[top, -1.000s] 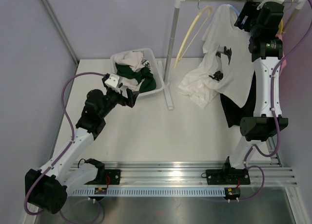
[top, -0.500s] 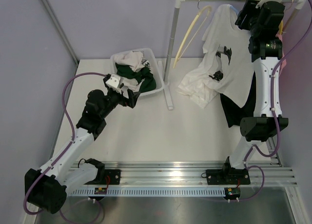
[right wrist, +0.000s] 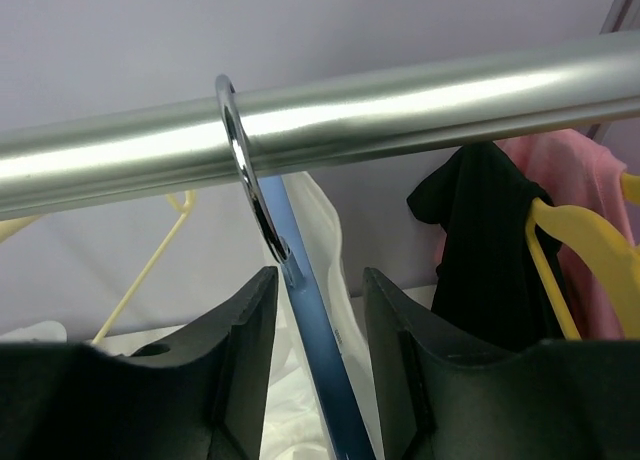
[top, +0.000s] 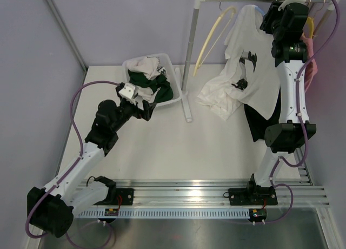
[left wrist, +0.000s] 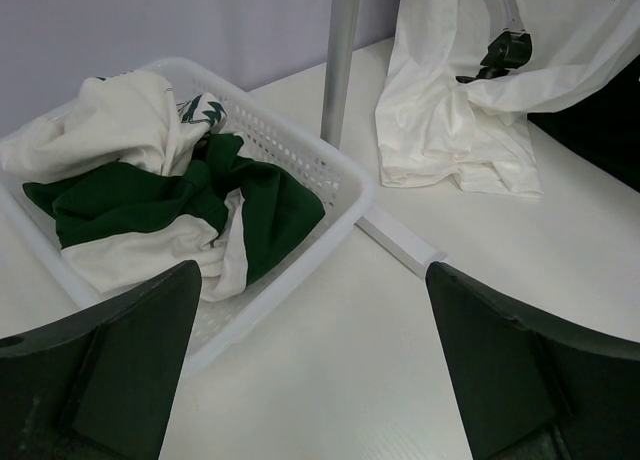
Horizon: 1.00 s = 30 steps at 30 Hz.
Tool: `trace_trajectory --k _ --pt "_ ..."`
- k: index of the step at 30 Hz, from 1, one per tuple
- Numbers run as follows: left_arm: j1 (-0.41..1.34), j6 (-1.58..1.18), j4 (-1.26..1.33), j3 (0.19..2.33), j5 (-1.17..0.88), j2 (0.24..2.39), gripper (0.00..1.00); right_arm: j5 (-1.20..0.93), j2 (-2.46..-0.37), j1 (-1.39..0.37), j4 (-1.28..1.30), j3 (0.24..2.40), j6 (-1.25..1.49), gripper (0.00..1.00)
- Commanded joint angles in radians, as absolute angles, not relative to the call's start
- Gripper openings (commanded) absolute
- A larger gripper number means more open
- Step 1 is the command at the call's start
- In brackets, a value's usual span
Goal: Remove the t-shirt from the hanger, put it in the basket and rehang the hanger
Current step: Grab a hanger with a tshirt on it with the right arm
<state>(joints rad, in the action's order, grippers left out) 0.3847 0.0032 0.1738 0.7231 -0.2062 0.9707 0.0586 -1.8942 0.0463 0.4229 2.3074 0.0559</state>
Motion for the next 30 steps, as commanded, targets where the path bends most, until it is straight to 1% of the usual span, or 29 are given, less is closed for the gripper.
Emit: trace_trajectory --k 1,7,14,16,20,23,28,29,30 --pt "0.390 0.021 0.216 0.729 -0.201 0.973 0.99 0.037 -1.887 0.044 0.364 2.342 0.046 0.47" --pt "0.393 0.021 0.210 0.732 -0.209 0.979 0.99 0.035 -1.884 0.044 0.345 2.330 0.048 0.39" --pt "0.397 0.025 0.207 0.736 -0.204 0.988 0.99 0.026 -1.899 0.044 0.345 2.341 0.046 0.40" --pt "0.399 0.026 0.207 0.738 -0.201 0.988 0.99 0.028 -1.910 0.044 0.350 2.353 0.043 0.36" --pt "0.399 0.029 0.207 0.738 -0.199 0.986 0.99 0.021 -1.914 0.044 0.338 2.353 0.048 0.34" --pt "0.400 0.031 0.207 0.735 -0.198 0.988 0.99 0.017 -1.914 0.044 0.331 2.352 0.048 0.29" --pt "0.402 0.032 0.207 0.736 -0.196 0.991 0.99 0.008 -1.917 0.044 0.328 2.352 0.049 0.29" --pt "0.403 0.031 0.206 0.738 -0.195 0.991 0.99 0.006 -1.919 0.044 0.328 2.355 0.048 0.28" --pt "0.403 0.031 0.207 0.738 -0.195 0.991 0.99 0.005 -1.922 0.044 0.328 2.353 0.051 0.24"
